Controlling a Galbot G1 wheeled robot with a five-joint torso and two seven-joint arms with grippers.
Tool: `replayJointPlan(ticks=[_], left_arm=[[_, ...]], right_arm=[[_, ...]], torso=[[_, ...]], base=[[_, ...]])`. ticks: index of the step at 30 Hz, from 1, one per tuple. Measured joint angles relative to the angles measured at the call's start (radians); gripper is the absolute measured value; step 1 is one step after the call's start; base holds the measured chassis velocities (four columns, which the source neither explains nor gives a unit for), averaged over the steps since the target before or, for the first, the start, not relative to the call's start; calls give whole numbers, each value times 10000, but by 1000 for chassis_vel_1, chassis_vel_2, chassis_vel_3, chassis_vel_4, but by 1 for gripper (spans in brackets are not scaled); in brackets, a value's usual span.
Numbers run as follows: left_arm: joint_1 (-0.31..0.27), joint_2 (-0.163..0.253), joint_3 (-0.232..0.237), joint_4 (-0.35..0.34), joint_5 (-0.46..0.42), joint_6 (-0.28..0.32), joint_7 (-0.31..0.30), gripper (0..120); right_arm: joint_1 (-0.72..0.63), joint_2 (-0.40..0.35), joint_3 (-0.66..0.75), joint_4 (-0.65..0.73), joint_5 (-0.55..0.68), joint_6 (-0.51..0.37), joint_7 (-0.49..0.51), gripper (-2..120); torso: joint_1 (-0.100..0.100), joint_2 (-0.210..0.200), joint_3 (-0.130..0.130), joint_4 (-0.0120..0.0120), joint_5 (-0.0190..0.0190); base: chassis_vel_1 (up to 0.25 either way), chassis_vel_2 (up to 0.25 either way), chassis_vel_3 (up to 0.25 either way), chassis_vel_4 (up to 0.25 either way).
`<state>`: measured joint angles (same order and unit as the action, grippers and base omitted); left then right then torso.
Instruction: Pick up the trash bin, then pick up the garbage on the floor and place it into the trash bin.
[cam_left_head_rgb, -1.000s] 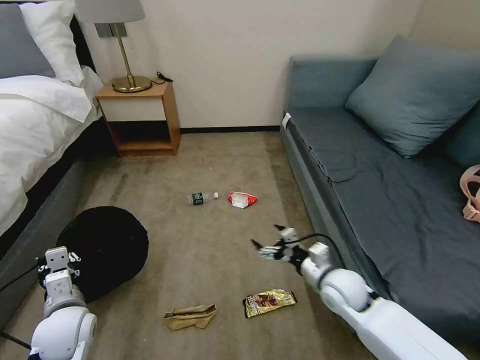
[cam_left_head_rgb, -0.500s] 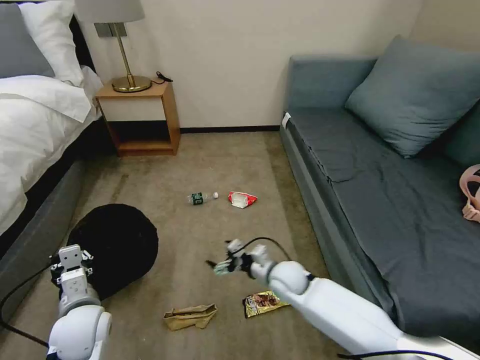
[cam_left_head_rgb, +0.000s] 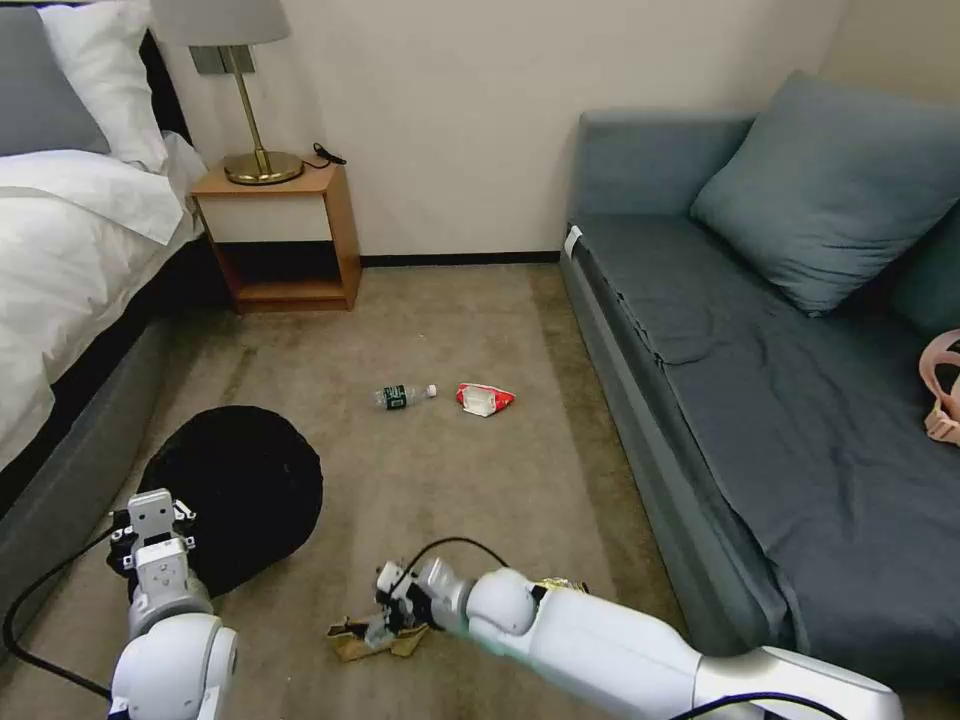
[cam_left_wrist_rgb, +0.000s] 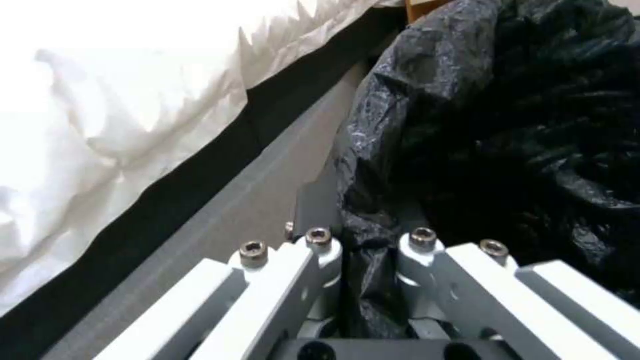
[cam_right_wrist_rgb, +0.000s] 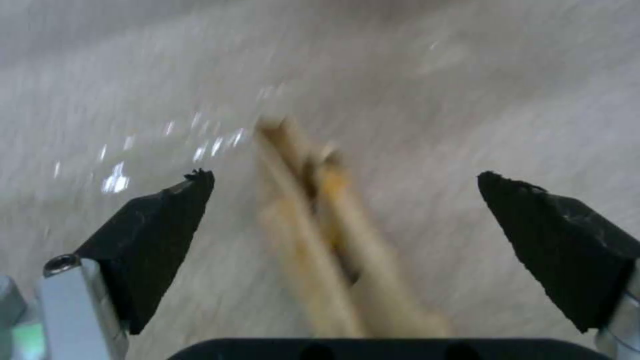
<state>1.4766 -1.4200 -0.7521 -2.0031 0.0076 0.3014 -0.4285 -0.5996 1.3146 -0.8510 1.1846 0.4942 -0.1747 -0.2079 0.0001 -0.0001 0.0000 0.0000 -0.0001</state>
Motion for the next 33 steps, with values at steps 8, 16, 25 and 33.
replayJointPlan(ticks=[8,16,25,33], left_arm=[[153,-214,86,-103,148,-127,4,4],[280,-201,12,-146,155,-188,17,4],[240,-217,90,-126,167,-190,30,4],[242,-214,108,-62,167,-228,49,4]], right_arm=[[-7,464,-157,-1309,-457,233,-196,100],[-3,663,-118,-1928,-882,334,-333,98],[-10,556,3,-1969,-1075,353,-510,68],[-45,556,132,-2058,-1195,393,-580,42]], torso=[[0,0,0,0,0],[0,0,0,1,0],[0,0,0,0,1],[-1,0,0,0,1]], base=[[0,0,0,0],[0,0,0,0],[0,0,0,0],[0,0,0,0]])
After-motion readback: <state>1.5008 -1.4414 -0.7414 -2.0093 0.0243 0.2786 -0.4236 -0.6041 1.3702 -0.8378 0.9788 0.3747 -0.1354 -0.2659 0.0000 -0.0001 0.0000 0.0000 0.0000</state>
